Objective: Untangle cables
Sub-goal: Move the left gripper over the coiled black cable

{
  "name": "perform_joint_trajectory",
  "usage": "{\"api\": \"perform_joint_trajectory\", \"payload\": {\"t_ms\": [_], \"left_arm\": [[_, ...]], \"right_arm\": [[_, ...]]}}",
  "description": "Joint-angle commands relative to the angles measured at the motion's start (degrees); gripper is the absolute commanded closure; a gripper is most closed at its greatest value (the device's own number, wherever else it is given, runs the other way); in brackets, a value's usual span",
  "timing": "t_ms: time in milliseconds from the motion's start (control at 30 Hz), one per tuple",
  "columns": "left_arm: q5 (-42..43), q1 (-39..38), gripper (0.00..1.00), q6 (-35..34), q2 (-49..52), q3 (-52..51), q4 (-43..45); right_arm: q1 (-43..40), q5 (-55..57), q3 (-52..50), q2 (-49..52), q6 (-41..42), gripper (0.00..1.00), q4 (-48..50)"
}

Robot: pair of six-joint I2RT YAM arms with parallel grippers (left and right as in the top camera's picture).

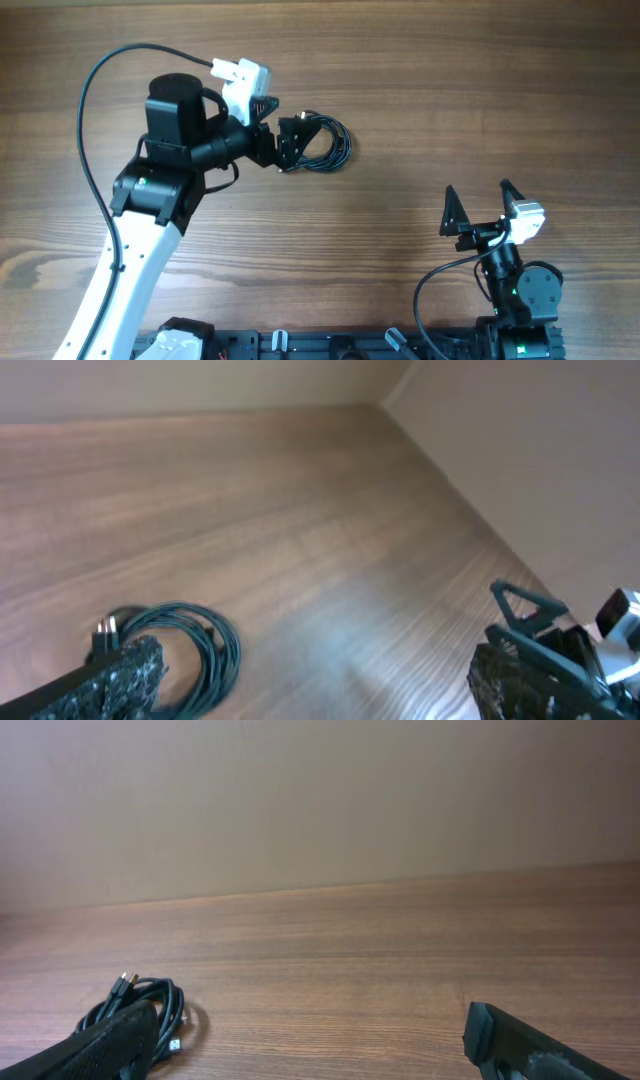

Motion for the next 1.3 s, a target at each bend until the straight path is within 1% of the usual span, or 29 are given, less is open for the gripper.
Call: {"api": "perform_joint_trajectory", "payload": {"t_ms": [0, 67, 100, 133, 233, 300, 333, 367, 400, 433, 467, 500, 533, 567, 633, 667, 767, 833, 867, 900, 1000, 1067, 1133, 1200, 1267], "left_arm": [[-3.39, -0.24, 0.01, -12.52, 3.23, 0.57, 3.1], [-8.15, -0.26, 0.12, -17.51, 4.7, 0.57, 3.15], [-12.22, -0.7, 0.17, -19.47, 5.9, 0.59, 3.5], [-15.65, -1.29, 0.18, -20.13, 6.49, 0.59, 3.56], [-24.13, -4.02, 0.19, -21.38, 7.58, 0.61, 3.21], [-25.99, -4.87, 0.19, -22.8, 8.57, 0.98, 1.2], [-26.01, -4.87, 0.19, -22.73, 9.4, 2.21, -1.66], [-26.27, -4.81, 0.19, -22.29, 10.49, 4.7, -5.92], [-26.99, -4.81, 0.19, -22.27, 11.04, 6.01, -8.07], [-28.5, -4.87, 0.18, -22.08, 12.28, 8.59, -12.07], [-29.31, -4.85, 0.16, -21.77, 13.38, 10.64, -15.43], [-29.18, -4.85, 0.12, -20.74, 14.43, 12.07, -17.7], [-28.46, -4.87, 0.04, -20.79, 14.64, 12.09, -18.21], [-28.35, -4.87, 0.0, -20.81, 14.8, 12.04, -18.16], [-28.26, -4.87, 0.0, -20.96, 14.82, 12.04, -18.18], [-27.06, -4.87, 0.0, -21.22, 14.82, 12.04, -18.71], [-26.6, -4.87, 0.0, -21.27, 14.84, 11.87, -19.28], [-26.67, -4.87, 0.0, -22.53, 14.84, 11.87, -19.28], [-26.73, -4.85, 0.0, -23.87, 14.84, 11.87, -19.28], [-27.17, -4.85, 0.04, -26.49, 14.84, 11.87, -19.39], [-32.15, -4.85, 0.06, -38.18, 15.1, 11.87, -21.18], [-34.38, -4.44, 0.07, -42.27, 15.17, 11.87, -21.84], [-34.36, -3.32, 0.06, -42.27, 15.17, 11.87, -21.11], [-34.32, -2.34, 0.06, -42.25, 15.17, 11.87, -21.27], [-34.34, -1.42, 0.12, -42.25, 15.17, 11.87, -21.42]], "right_arm": [[-0.22, -0.04, -0.07, -0.37, 0.35, 0.0, 0.33], [-0.22, -0.04, -0.07, -0.37, 0.33, 0.0, 0.33], [-0.22, -0.04, -0.07, -0.37, 0.33, 0.0, 0.31], [-0.22, -0.04, -0.07, -0.37, 0.33, 0.0, 0.31], [-0.22, -0.04, -0.07, -0.37, 0.35, 0.0, 0.33], [-0.22, -0.04, -0.07, -0.37, 0.31, 0.0, 0.31], [-0.22, -0.04, -0.07, -0.37, 0.33, 0.0, 0.31], [-0.22, 3.15, -0.07, -0.37, -2.58, 0.0, 0.81], [-0.22, 4.37, -0.07, -0.37, -3.04, 0.0, 0.81], [-0.22, 5.09, -0.07, -0.37, -2.91, 0.0, 0.5], [-0.22, 4.83, -0.07, -0.37, -2.75, 0.0, 0.24], [-0.22, 4.68, -0.07, -0.37, -2.73, 0.0, 0.2], [-0.22, 3.15, -0.07, -0.37, -1.75, 0.0, 0.07], [-0.22, 0.46, -0.07, -0.37, 2.58, 0.0, 0.39], [-0.22, -4.85, -0.04, -0.22, 13.66, 0.0, 0.68], [-0.22, -10.25, -0.04, 0.15, 19.23, 0.0, 1.27], [-0.22, -19.06, -0.04, 2.05, 20.15, 0.0, 1.66], [-0.22, -19.34, -0.04, 3.37, 20.06, 0.0, 1.68], [-0.22, -19.43, -0.04, 4.33, 21.51, 0.0, 1.7], [-0.22, -21.77, -0.04, 6.32, 25.79, 0.0, 1.9], [-0.22, -30.64, 0.87, 11.3, 17.53, 0.0, 1.7], [-0.22, -30.95, 5.81, 16.09, 16.02, 0.0, -1.33], [-0.22, -30.73, 15.32, 23.69, 10.36, 0.0, -7.63], [-0.22, -30.75, 25.44, 31.76, 6.29, 0.0, -14.49], [-0.22, -30.8, 39.32, 43.5, 2.78, 0.0, -23.08]]}}
